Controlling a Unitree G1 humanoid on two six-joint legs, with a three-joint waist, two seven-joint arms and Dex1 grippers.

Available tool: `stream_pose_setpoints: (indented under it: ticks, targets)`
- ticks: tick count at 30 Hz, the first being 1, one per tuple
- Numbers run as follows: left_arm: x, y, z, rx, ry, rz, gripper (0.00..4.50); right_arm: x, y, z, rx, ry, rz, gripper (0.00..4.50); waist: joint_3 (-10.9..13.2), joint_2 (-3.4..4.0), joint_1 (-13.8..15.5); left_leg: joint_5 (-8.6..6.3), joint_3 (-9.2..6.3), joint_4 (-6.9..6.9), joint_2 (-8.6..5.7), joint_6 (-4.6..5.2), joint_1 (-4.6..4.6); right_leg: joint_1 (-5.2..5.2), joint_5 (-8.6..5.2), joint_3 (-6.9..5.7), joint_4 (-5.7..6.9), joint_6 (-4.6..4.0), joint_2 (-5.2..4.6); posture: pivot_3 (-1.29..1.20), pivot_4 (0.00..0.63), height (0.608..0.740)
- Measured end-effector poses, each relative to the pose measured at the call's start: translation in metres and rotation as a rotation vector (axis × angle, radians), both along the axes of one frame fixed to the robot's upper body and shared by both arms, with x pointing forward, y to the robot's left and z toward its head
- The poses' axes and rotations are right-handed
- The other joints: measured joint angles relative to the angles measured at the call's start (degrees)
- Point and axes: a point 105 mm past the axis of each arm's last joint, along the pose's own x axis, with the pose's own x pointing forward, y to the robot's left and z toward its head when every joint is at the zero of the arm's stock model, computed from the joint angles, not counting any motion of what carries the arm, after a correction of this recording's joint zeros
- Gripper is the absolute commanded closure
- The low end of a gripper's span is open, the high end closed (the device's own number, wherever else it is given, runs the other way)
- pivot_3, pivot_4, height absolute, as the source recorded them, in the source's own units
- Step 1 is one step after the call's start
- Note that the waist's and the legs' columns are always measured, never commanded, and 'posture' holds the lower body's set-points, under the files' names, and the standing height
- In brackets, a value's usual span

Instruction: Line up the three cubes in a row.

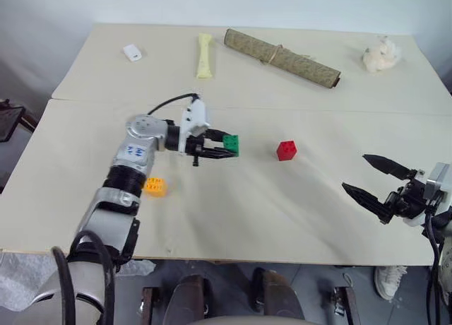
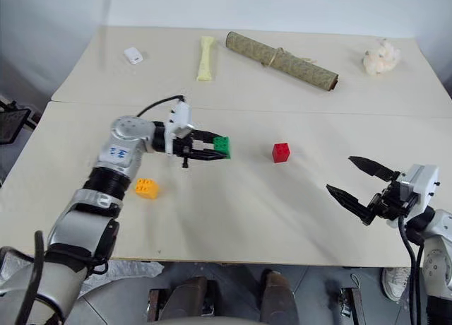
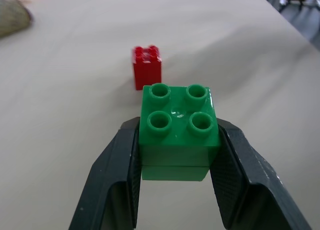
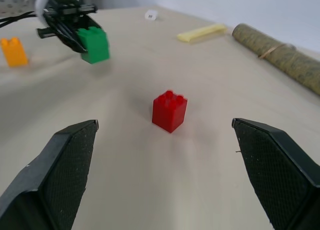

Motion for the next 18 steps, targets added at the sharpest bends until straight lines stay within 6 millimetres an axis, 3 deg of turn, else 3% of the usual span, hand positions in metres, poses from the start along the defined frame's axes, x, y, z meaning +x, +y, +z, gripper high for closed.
stream_pose_setpoints:
  ticks: [5,10,18]
  targets:
    - [0.012,-0.016,-0.015,0.050,0.010,0.042,2.99,-0.008,-0.002,-0.006,-0.009,0.024,-0.022,0.00,0.01,-0.02,0.00,0.00,-0.04,-0.02,0.00,0.03,-0.05,-0.01,0.00,-0.06,-0.04,0.00,0.00,0.00,0.150,0.740]
    - [0.015,-0.015,-0.028,0.068,0.041,0.073,2.99,-0.013,0.003,-0.010,0.011,0.020,-0.042,0.00,0.02,-0.03,-0.04,0.00,-0.06,-0.02,0.01,0.03,-0.05,-0.01,0.00,-0.07,-0.03,0.00,0.00,0.00,0.150,0.740]
    - [0.020,-0.022,-0.027,0.094,0.023,0.102,2.99,-0.020,0.008,-0.014,0.026,0.024,-0.064,0.00,0.02,-0.03,0.12,0.00,-0.11,-0.01,-0.01,0.04,-0.10,-0.01,0.01,-0.11,-0.04,0.01,-0.01,0.00,0.150,0.740]
